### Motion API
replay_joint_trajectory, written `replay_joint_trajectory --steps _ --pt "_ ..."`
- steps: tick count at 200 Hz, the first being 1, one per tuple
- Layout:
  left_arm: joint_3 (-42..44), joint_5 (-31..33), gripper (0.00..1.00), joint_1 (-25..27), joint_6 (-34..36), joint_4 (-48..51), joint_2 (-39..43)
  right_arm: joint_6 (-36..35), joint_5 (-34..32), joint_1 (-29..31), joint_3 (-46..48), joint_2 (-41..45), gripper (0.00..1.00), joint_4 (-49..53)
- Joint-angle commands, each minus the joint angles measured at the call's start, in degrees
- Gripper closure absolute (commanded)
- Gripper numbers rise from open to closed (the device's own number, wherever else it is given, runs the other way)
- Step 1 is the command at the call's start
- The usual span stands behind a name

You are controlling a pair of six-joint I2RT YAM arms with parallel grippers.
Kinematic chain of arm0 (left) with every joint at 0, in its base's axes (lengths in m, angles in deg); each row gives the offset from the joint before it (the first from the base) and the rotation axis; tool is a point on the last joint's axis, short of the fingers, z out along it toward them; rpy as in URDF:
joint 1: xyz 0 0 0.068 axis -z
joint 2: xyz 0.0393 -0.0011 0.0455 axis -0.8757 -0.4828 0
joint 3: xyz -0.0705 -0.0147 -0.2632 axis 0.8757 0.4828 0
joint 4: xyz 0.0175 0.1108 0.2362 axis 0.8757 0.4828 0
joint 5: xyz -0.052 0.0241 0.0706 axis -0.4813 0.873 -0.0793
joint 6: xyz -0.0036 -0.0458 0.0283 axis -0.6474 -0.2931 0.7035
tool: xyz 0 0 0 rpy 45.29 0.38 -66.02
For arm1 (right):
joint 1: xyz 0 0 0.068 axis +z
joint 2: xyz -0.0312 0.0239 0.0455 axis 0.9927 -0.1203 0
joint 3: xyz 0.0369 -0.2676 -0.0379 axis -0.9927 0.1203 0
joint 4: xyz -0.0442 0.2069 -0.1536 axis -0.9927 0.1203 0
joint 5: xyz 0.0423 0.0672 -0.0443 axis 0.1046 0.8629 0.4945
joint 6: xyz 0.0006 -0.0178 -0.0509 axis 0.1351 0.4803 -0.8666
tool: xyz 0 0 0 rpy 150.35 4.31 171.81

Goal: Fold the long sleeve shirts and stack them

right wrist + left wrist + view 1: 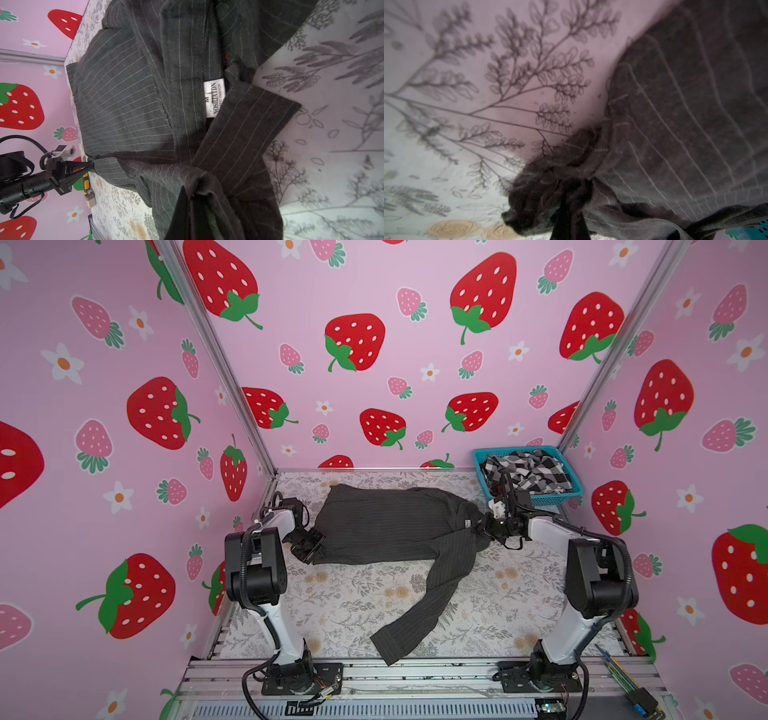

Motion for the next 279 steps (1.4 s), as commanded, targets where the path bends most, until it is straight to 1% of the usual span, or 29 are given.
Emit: replay_joint_trajectory --steps 1,21,60,74,103,125,141,145,148,153,154,156,159,163,166,167,168,169,175,184,200,212,216,219,233,249,257,265,279 --pt "-3.0 0.6 1.00 -0.4 0.3 0.9 -1.0 -0.5 0.0 -0.2 -1.8 -1.9 1.00 -0.8" --pt "-3.3 -0.6 1.00 -0.4 0.1 0.7 -0.8 -0.7 -0.6 -0.2 -2.9 -2.9 1.00 -0.1" --pt "-4.7 -1.2 1.00 -0.4 -0.4 3.0 5.6 -0.8 -1.6 -0.3 -4.0 -1.2 1.00 1.3" --pt "-5.5 -0.7 1.00 -0.4 -0.6 3.1 6.5 -0.6 -1.9 -0.2 -4.2 -0.7 1.00 1.4" --pt "-9.2 -0.7 1.00 -0.5 -0.4 3.9 1.8 -0.7 -1.7 -0.3 -5.2 -2.2 1.00 1.6" --pt "-9.9 -0.3 1.00 -0.4 -0.9 2.3 -1.0 -0.4 -1.5 -0.3 -5.7 -3.4 1.00 1.1" --pt "-11.4 0.0 1.00 -0.3 -0.2 2.9 -4.4 -0.4 -0.9 -0.2 -6.4 -4.8 1.00 0.9" --pt "-11.7 0.0 0.96 -0.4 -0.1 3.3 -5.2 -0.5 -0.8 -0.2 -6.6 -5.2 0.96 0.9" --pt "-11.9 0.0 0.89 -0.3 0.0 3.5 -5.7 -0.5 -0.7 -0.2 -6.8 -5.5 0.91 1.0" --pt "-11.9 0.2 0.79 -0.3 0.0 3.5 -6.3 -0.6 -0.6 -0.1 -7.0 -5.7 0.86 1.2" --pt "-11.9 0.2 0.78 -0.3 0.1 3.5 -6.4 -0.6 -0.6 -0.1 -7.1 -5.9 0.82 1.4" --pt "-11.9 0.4 0.74 -0.3 0.1 3.6 -6.6 -0.8 -0.6 -0.1 -7.2 -5.9 0.78 1.5" --pt "-11.8 0.7 0.69 -0.3 0.1 3.5 -6.8 -0.9 -0.7 0.0 -7.4 -6.0 0.75 1.7" --pt "-11.8 1.0 0.64 -0.4 0.1 3.6 -6.9 -1.1 -0.9 0.0 -7.5 -5.9 0.69 2.2" --pt "-11.8 1.3 0.61 -0.4 0.1 3.5 -7.0 -1.3 -1.0 0.0 -7.6 -5.8 0.63 2.4" --pt "-11.8 1.3 0.61 -0.4 0.1 3.5 -7.0 -1.5 -1.2 0.0 -7.7 -5.6 0.58 2.7" --pt "-11.9 1.3 0.60 -0.5 0.2 3.5 -7.0 -1.5 -1.3 0.0 -7.7 -5.6 0.56 2.8" --pt "-11.8 1.3 0.60 -0.5 0.2 3.5 -7.0 -1.5 -1.3 0.0 -7.7 -5.6 0.56 2.8" --pt "-12.2 1.5 0.57 -0.5 0.4 3.7 -7.0 -2.0 -2.2 0.1 -8.0 -4.9 0.46 3.8" --pt "-13.0 1.6 0.53 -0.5 0.7 4.5 -6.6 -3.3 -4.0 0.2 -8.7 -4.0 0.40 5.9" --pt "-14.9 2.8 0.48 -0.6 1.1 6.4 -4.9 -6.6 -9.8 0.6 -11.1 -2.5 0.35 13.0" --pt "-16.4 5.3 0.44 -0.6 1.5 8.6 -2.5 -9.8 -16.9 1.6 -13.7 -1.1 0.33 18.4" --pt "-16.7 6.4 0.43 -0.6 1.6 9.1 -1.5 -10.5 -18.4 1.9 -14.2 -0.8 0.33 19.4" --pt "-16.8 7.4 0.42 -0.5 1.5 9.6 -0.8 -11.3 -21.1 2.3 -14.8 -0.3 0.32 20.5" --pt "-16.6 10.3 0.39 -0.3 1.2 10.3 2.8 -13.9 -27.9 4.0 -16.8 0.8 0.29 22.8" --pt "-16.4 11.4 0.38 1.4 0.4 10.0 4.7 -16.2 -30.5 5.9 -18.9 -0.2 0.27 22.8" --pt "-17.1 11.3 0.40 3.2 0.5 9.8 4.3 -17.3 -31.1 7.3 -20.7 -2.1 0.26 22.9" --pt "-18.3 11.4 0.44 5.3 0.7 9.8 2.9 -18.2 -31.1 8.7 -23.0 -4.6 0.26 22.9" --pt "-19.4 8.0 0.60 8.1 0.4 8.0 -0.1 -19.1 -32.3 11.4 -27.7 -9.1 0.25 22.6"
